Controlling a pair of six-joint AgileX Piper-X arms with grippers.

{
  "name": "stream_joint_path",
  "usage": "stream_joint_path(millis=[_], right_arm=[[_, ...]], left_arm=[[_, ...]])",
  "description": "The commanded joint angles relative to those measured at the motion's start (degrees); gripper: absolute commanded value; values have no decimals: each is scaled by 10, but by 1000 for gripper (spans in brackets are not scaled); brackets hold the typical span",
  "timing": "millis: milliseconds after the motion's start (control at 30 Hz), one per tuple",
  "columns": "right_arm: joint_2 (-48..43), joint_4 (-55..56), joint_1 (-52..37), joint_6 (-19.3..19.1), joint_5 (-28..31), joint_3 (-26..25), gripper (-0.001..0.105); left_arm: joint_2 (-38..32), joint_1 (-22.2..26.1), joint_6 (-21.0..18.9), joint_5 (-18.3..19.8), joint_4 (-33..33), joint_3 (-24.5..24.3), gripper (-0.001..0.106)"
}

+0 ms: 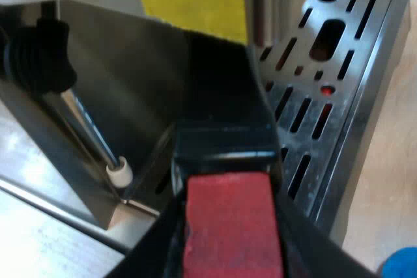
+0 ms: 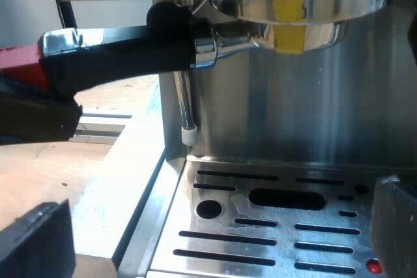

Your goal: Put the handle in the coffee machine

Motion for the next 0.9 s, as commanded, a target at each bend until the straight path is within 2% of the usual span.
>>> stream_joint_path(millis=[33, 133, 267, 333, 667, 733, 900], right_arm=[[-2, -4, -1, -7, 6, 1, 93], [-2, -4, -1, -7, 6, 1, 93], [-2, -4, -1, -7, 6, 1, 93], [-2, -4, -1, -7, 6, 1, 93], [3, 1, -22, -7, 5, 1, 92], [10, 1, -30, -7, -2, 1, 88], [35, 0, -55, -7, -16, 1, 57]], left_arm=[[-14, -2, -6, 51, -17, -11, 0], [-14, -2, -6, 55, -17, -11, 0], [-14, -2, -6, 107, 4, -11, 0], [-14, -2, -6, 116, 11, -11, 0], [-14, 0, 1, 114, 11, -11, 0], [-14, 0, 1, 111, 11, -11, 0], [-14, 0, 1, 111, 11, -11, 0]])
